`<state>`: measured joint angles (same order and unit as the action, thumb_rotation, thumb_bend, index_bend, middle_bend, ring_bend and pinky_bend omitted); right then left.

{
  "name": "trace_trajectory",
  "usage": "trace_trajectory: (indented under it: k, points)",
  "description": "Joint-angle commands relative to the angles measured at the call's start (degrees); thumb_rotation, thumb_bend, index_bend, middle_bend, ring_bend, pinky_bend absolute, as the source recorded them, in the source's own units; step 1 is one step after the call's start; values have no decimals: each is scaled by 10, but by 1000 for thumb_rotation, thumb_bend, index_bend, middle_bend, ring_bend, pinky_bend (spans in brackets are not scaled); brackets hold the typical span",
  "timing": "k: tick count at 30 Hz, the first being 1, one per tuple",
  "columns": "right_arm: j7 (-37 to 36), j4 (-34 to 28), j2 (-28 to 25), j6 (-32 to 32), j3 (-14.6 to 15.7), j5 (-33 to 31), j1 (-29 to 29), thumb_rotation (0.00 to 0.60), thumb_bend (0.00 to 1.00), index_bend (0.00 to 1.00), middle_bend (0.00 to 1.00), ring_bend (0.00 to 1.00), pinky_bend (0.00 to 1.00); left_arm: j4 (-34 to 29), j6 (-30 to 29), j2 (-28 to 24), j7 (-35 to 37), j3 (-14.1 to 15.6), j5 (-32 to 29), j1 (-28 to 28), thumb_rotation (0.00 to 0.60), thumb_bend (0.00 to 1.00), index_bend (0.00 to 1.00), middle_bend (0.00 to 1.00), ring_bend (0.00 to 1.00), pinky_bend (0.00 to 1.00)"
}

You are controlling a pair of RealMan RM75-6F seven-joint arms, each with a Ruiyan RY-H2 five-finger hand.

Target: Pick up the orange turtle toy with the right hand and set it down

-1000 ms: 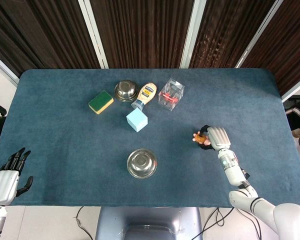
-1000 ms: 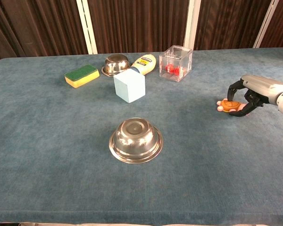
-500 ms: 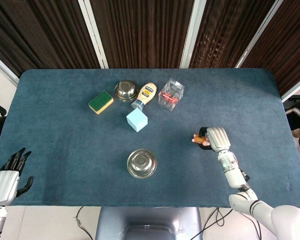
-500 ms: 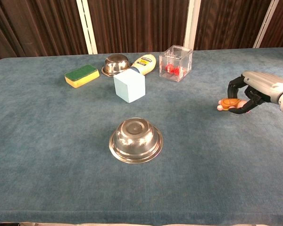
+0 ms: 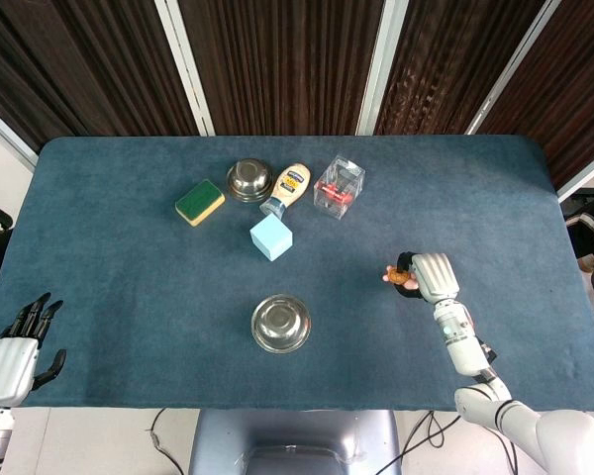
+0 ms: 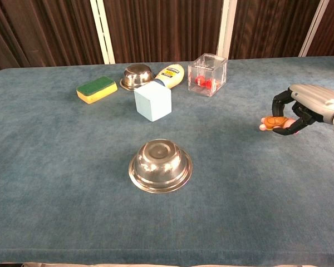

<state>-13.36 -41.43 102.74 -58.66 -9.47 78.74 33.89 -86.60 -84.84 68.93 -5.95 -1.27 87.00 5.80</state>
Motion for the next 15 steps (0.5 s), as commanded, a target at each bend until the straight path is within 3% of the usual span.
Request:
trace_trajectory:
  k: [1, 5, 9, 12, 15]
  points:
    - [-1, -11, -10, 10, 4, 0, -2, 600, 376, 880, 713, 970, 949, 0, 1, 0, 0, 0, 0, 0, 600, 387, 120, 35, 103, 391]
    - [4, -59, -45, 48, 6, -13, -3, 600, 227, 543, 545, 942, 920, -1, 2, 0, -2, 0, -1, 1, 600, 387, 123, 35, 103, 391]
    - [19, -93, -69, 67, 4, -26, -4, 600, 131, 343, 404, 919, 895, -1, 2, 0, -3, 0, 0, 1, 600, 387, 125, 35, 103, 391]
    - [20, -110, -83, 82, 2, -35, -3, 600, 106, 270, 355, 902, 876, -1, 3, 0, -4, 1, -1, 1, 600, 388, 126, 35, 103, 391]
    - [20, -119, -90, 90, 1, -41, -3, 600, 104, 261, 348, 902, 875, -2, 4, 0, -4, 1, -1, 1, 600, 386, 127, 35, 104, 391]
